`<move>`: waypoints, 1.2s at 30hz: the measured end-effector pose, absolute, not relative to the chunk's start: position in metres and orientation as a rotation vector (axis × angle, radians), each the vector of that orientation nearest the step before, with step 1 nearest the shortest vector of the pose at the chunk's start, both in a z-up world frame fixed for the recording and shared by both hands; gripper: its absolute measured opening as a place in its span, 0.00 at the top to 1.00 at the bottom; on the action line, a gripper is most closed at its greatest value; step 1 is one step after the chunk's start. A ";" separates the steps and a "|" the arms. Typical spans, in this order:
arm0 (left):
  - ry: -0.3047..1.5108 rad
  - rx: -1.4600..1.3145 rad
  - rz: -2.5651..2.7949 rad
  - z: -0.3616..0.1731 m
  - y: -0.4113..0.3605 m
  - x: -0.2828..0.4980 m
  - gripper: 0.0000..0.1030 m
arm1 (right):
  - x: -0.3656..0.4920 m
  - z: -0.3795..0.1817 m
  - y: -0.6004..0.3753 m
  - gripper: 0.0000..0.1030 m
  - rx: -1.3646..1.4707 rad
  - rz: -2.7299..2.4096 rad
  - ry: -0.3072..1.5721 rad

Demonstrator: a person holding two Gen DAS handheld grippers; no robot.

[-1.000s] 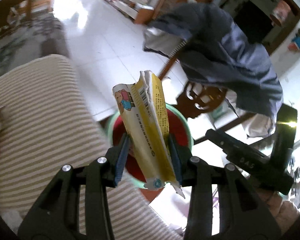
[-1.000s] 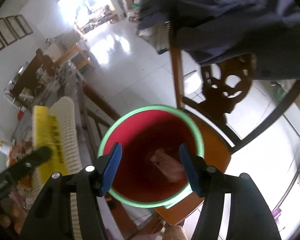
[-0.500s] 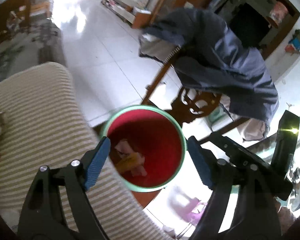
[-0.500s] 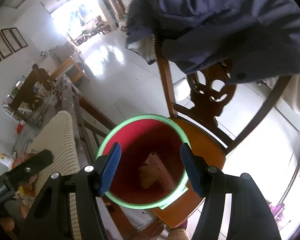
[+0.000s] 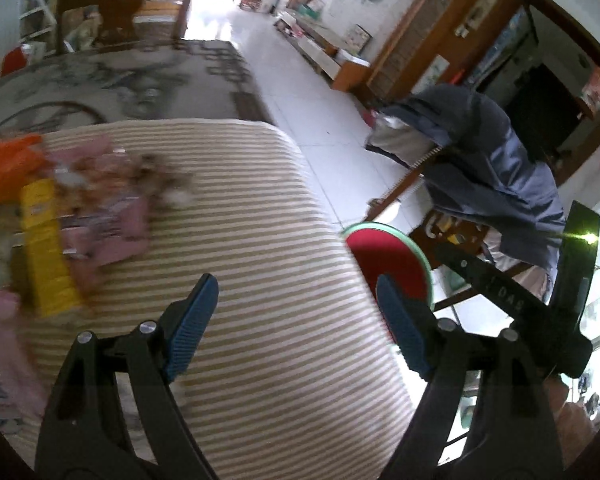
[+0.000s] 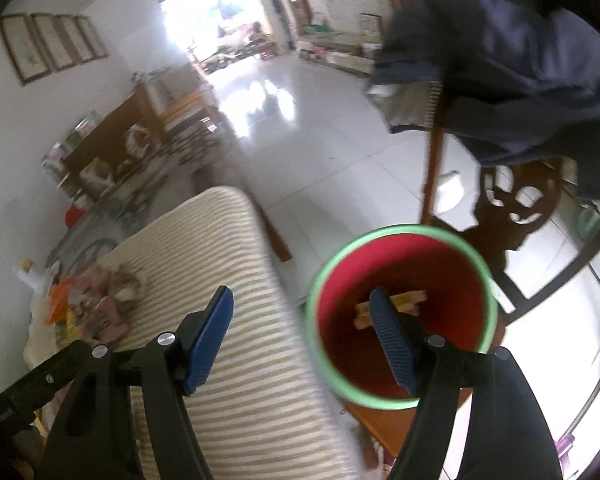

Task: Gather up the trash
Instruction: 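Carry both items over the red bin and open both tools to drop them, then move the right tool to the pink wrapper while the left tool approaches the white milk carton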

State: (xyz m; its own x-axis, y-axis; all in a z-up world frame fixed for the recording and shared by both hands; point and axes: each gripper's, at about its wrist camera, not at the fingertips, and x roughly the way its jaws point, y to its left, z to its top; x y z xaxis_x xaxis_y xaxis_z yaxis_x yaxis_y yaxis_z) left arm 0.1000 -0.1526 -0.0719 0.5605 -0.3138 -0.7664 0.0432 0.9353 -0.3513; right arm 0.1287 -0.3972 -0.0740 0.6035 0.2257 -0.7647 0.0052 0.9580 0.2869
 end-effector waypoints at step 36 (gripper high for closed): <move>1.003 -0.544 0.148 -0.102 0.138 -0.016 0.23 | 0.059 -0.129 -0.080 0.29 0.079 0.644 1.199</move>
